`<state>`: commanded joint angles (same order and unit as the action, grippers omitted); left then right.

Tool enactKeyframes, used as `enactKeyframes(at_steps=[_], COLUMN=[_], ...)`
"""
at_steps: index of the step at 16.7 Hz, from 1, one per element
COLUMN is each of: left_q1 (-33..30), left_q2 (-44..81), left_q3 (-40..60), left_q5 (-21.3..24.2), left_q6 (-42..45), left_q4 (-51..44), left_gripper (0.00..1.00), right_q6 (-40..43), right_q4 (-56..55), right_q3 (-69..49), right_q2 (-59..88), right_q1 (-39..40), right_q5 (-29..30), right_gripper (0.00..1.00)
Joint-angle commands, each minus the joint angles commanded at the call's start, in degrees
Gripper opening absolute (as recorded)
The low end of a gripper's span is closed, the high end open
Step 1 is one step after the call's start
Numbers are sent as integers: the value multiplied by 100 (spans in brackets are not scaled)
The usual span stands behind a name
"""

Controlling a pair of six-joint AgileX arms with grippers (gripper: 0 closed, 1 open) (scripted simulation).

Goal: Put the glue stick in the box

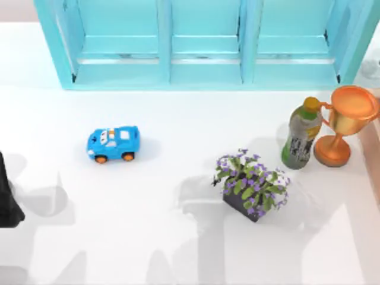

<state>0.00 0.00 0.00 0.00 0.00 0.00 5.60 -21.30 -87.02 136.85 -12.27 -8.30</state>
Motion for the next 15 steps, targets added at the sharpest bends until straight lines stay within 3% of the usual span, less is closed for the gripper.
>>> enactKeyframes(at_steps=[8,15], left_q1=[0,0], left_q2=[0,0], left_q3=[0,0], left_q5=[0,0], left_q6=[0,0], left_q4=[0,0], left_gripper=[100,100], right_q6=[-64,-64], right_q4=[-275,-275], right_q3=[-217,-217], right_q2=[539,539], right_q1=[154,154], right_q5=[119,119], right_gripper=[100,47])
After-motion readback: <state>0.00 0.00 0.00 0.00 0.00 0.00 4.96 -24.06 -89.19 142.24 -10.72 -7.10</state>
